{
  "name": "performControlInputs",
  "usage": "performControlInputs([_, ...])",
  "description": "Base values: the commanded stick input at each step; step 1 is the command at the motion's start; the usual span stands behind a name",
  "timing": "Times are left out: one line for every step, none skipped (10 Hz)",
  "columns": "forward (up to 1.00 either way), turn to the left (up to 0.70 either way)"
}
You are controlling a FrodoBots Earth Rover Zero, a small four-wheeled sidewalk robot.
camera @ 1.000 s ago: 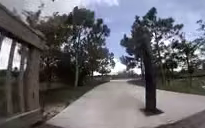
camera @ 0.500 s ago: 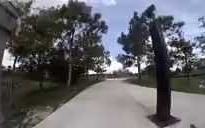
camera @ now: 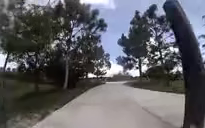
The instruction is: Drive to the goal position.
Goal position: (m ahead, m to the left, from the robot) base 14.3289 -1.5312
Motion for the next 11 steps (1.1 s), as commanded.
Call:
performControlInputs([0.85, 0.00])
performControlInputs([0.85, 0.00])
performControlInputs([0.85, -0.10])
performControlInputs([0.85, -0.27])
performControlInputs([0.85, -0.34])
performControlInputs([0.85, -0.34])
performControlInputs([0.85, -0.34])
performControlInputs([0.85, -0.19])
performControlInputs([0.85, 0.00])
performControlInputs([0.85, 0.00])
performControlInputs([0.85, 0.00])
